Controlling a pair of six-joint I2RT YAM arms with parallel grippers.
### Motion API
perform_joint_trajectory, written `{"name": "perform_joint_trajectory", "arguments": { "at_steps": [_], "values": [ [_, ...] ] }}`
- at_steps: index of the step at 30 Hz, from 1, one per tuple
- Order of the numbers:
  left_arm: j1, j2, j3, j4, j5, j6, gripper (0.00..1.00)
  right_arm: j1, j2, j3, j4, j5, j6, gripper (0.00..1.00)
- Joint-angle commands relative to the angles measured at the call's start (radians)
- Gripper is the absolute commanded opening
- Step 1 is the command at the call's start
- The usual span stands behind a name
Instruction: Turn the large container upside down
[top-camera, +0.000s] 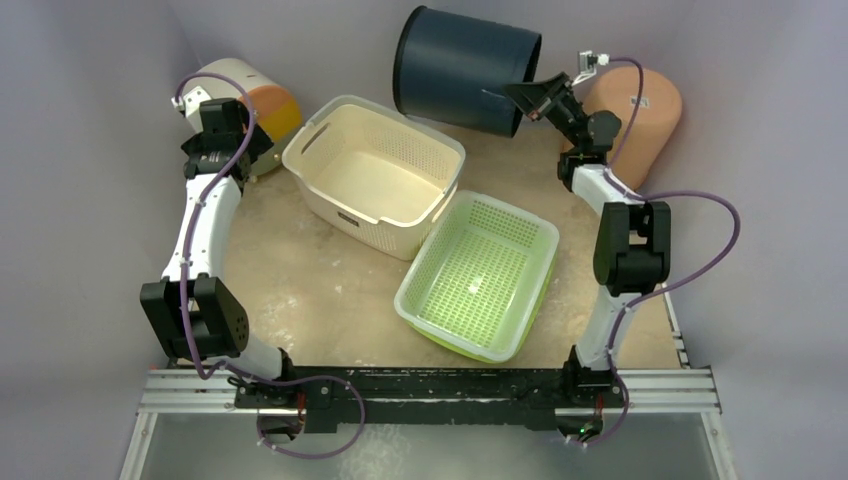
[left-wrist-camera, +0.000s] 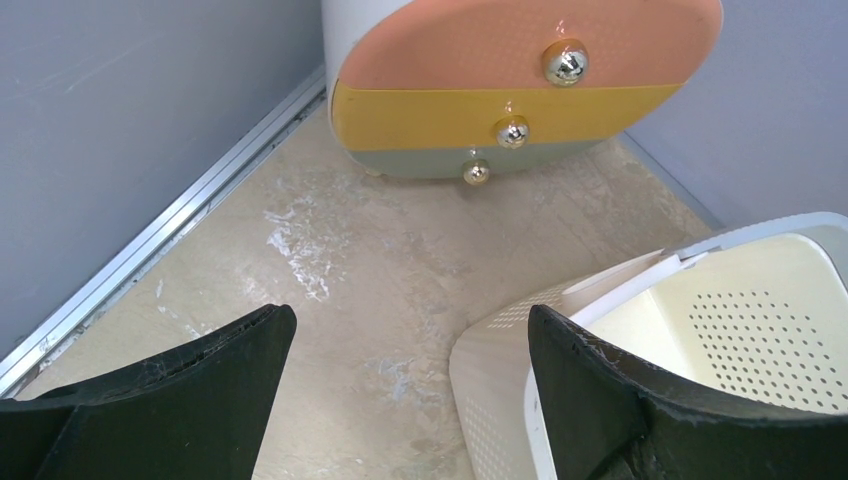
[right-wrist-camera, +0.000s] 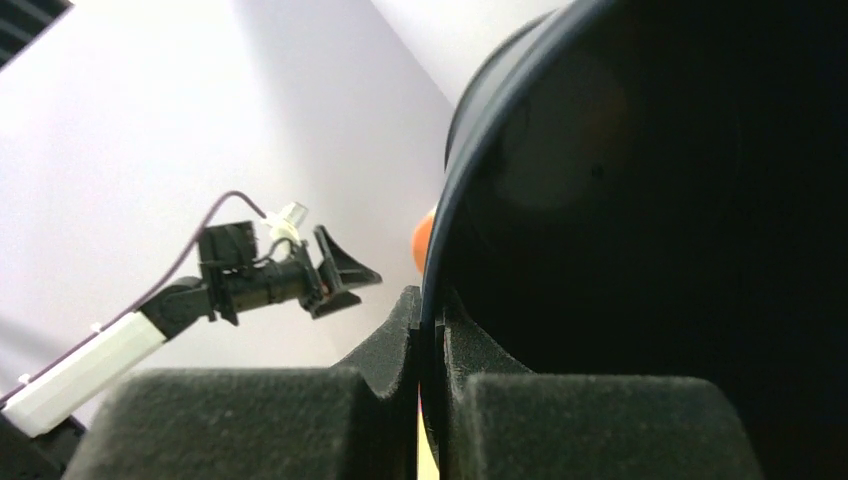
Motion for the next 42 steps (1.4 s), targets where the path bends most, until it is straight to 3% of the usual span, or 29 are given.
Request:
{"name": "perform_joint_trajectory", "arguments": {
  "at_steps": [1,11,25,28,34,42],
  "values": [
    [-0.001,-0.008,0.045,0.007,-0.012,0.021,0.88,0.064,-0.065,-0.039,-0.228,-0.173,-0.093,0.0],
    [-0.001,-0.023,0.043,-0.004,-0.018,0.029,0.88,0.138,-0.077,-0.145,-0.27,-0.18,-0.131,0.0],
    [-0.001,-0.051,0.018,-0.009,-0.016,0.038,0.88,0.114,0.019,-0.187,-0.264,-0.235,-0.144,0.0],
    [-0.001,-0.051,0.018,-0.008,-0.019,0.042,0.88,0.094,0.068,-0.216,-0.135,-0.275,-0.063,0.0],
    [-0.001,-0.048,0.021,-0.01,-0.022,0.045,0.89,0.021,0.238,-0.271,0.388,-0.295,0.294,0.0],
    [-0.001,-0.041,0.025,-0.011,-0.028,0.046,0.89,-0.095,0.283,-0.328,0.448,-0.337,0.307,0.0]
  ]
}}
